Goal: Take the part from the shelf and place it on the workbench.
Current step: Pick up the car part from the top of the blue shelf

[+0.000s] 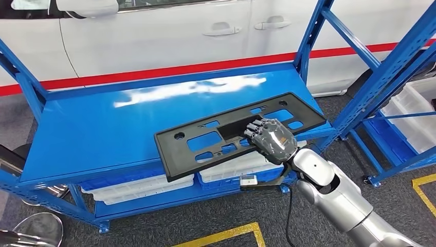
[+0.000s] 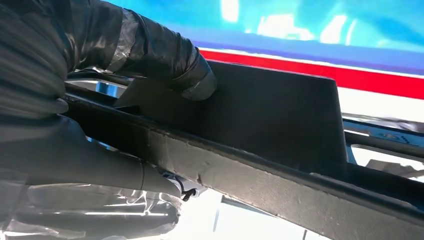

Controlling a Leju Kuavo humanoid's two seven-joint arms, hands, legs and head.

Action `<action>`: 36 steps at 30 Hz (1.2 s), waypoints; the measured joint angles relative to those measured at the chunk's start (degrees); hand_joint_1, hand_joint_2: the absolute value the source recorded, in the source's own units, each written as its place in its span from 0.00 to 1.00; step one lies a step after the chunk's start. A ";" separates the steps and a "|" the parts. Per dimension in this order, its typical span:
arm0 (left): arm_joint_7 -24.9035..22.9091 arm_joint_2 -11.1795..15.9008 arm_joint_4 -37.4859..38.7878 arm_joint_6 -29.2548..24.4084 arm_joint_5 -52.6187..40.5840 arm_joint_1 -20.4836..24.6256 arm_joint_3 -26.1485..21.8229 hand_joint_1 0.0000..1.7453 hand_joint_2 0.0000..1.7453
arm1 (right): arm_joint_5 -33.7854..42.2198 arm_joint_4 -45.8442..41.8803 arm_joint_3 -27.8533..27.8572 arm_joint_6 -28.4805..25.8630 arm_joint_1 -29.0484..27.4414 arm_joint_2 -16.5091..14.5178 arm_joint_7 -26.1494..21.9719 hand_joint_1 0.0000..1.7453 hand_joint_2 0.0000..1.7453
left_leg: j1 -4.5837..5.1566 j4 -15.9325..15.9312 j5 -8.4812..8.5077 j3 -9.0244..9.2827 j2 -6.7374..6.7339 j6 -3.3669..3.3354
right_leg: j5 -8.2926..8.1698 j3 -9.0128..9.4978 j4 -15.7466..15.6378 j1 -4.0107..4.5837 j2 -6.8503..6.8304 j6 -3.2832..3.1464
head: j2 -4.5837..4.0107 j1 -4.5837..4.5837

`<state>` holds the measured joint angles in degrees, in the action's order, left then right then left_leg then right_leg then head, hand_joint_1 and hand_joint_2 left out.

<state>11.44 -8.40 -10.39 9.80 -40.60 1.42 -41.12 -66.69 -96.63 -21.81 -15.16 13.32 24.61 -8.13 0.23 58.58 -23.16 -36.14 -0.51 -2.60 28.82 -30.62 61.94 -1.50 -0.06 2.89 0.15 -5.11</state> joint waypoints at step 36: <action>-0.93 7.32 -0.03 4.52 2.47 -0.16 -6.61 0.00 1.00 | 0.43 13.88 -21.01 4.19 22.27 -23.21 5.99 1.00 1.00 | 0.10 -0.04 2.56 -3.16 0.19 1.59 | -0.62 2.53 -6.51 2.09 -0.69 -4.75 | 0.00 0.01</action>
<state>10.50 -1.08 -10.43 14.32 -38.13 1.26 -47.72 -66.26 -82.75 -42.82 -10.97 35.59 1.40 -2.13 0.33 58.54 -20.60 -39.30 -0.33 -1.01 28.20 -28.09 55.43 0.59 -0.75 -1.86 0.15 -5.10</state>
